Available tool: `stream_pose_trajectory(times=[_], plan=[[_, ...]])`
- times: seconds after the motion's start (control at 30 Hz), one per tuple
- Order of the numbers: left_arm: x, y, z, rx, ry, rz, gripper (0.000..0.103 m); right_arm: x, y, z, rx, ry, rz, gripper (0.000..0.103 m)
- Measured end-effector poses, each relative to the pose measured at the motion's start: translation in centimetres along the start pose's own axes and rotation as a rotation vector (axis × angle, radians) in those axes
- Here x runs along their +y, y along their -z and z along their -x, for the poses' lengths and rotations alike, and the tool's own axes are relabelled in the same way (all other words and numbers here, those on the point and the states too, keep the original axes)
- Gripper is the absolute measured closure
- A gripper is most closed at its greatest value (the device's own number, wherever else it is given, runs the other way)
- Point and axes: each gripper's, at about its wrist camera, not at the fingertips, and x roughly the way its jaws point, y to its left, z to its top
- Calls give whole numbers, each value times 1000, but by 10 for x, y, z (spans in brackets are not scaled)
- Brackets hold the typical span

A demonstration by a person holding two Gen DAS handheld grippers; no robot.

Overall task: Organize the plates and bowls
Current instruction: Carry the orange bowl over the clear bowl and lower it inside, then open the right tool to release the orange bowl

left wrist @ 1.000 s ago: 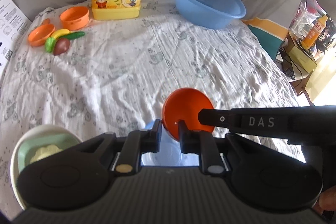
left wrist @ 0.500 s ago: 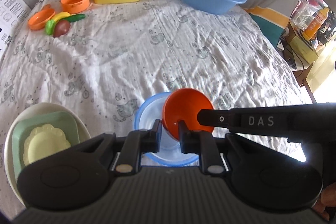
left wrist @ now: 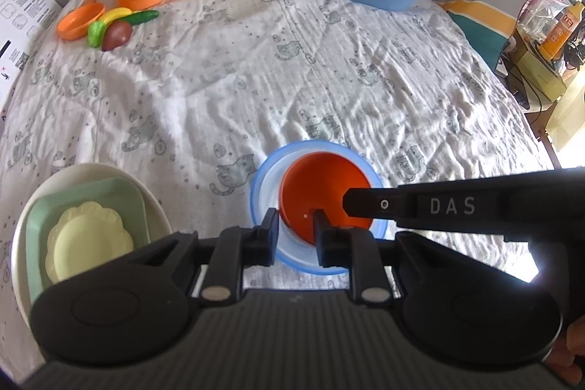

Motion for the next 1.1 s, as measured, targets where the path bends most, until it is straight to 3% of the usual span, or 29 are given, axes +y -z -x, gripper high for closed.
stream_pose_trajectory(times=[0.27,0.33,0.37,0.4,0.5,0.53,0.57,0.63,0.67,0.7,1.1], plan=[[5,-2,-7,14,6,14,83,-1,-3,-8,16,4,-3,90],[4,-2,-8,15,12,14,81,-1,-4,-9,16,5,0,86],[4,-3,-8,10,15,13,80,0,-5,-8,14,5,4,79],[3,-4,-7,4,15,12,72,0,-5,-7,8,4,7,71],[1,-6,-1,-33,-22,12,47,2,-10,-1,-21,19,21,67],[2,-7,3,-50,-35,20,39,1,-11,2,-31,17,14,62],[5,-7,8,-72,-40,32,34,-1,-13,6,-42,17,7,50],[12,-8,15,-100,-25,66,11,-5,-16,14,-76,19,-5,25],[17,-7,19,-116,-12,88,6,-7,-18,17,-88,6,-14,7],[20,-6,21,-130,-8,102,2,-10,-18,19,-93,-9,-24,2],[42,13,18,-105,-31,163,0,-30,-6,16,-46,66,-110,0]])
